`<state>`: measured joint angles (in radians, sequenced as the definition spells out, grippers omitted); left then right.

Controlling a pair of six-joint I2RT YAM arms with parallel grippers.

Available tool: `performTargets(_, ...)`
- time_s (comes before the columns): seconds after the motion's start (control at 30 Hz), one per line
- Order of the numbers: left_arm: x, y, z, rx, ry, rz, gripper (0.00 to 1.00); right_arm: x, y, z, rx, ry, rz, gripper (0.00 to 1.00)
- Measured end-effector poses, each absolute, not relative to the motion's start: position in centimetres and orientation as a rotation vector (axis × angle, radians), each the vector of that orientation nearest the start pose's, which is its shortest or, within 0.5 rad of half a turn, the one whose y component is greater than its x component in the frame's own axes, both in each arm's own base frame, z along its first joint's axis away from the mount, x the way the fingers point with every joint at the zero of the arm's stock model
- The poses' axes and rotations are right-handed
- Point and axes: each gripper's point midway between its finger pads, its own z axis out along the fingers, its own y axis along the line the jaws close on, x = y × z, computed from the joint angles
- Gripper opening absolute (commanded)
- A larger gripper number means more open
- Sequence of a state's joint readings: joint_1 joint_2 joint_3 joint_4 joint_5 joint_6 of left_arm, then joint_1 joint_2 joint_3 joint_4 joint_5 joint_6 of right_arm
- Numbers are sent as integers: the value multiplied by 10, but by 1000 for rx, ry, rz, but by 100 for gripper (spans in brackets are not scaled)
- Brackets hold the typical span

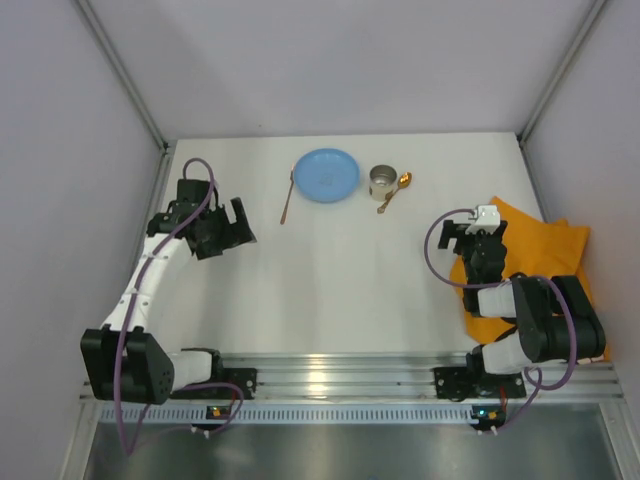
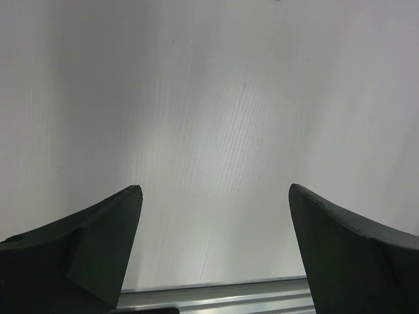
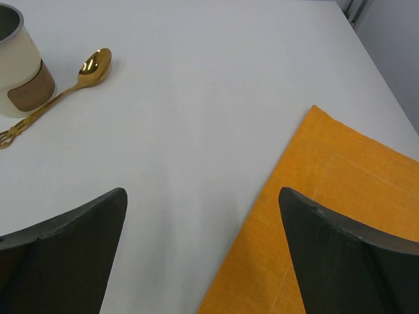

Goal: Set the dinner table for one person

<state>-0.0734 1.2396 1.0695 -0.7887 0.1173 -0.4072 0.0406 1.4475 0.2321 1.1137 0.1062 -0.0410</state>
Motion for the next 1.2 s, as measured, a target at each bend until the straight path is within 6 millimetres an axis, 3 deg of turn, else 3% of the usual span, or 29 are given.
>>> performTargets(0.37, 297, -60, 153, -381, 2576, -326, 99, 372, -6, 100, 15, 1674, -93, 100)
performTargets(0.47, 297, -61, 152, -372, 2583, -326, 99, 381, -9, 104, 35, 1748, -132, 100)
performTargets(0.53, 297, -62, 151, -364, 2595, -323, 99, 395, -11, 131, 56, 1772, -155, 100)
performTargets(0.63, 297, -65, 150, -348, 2604, -324, 99, 430, -28, 220, 219, 1703, -210, 100)
performTargets(0.7, 297, -69, 150, -334, 2606, -328, 99, 442, -42, 274, 346, 1636, -206, 100)
performTargets(0.77, 297, -74, 149, -317, 2611, -334, 99, 451, -54, 304, 422, 1636, -185, 100)
performTargets(0.8, 296, -76, 147, -307, 2619, -336, 99, 455, -62, 310, 467, 1659, -182, 100)
performTargets(0.9, 296, -87, 140, -272, 2646, -340, 99, 464, -76, 284, 564, 1802, -195, 100)
performTargets(0.97, 296, -92, 137, -255, 2658, -344, 99, 458, -77, 230, 605, 1976, -205, 100)
performTargets(1.1, 294, -100, 136, -233, 2663, -354, 99, 410, -58, 105, 654, 2397, -178, 98)
performTargets(1.2, 294, -101, 136, -231, 2664, -351, 99, 370, -47, 59, 699, 2592, -165, 93)
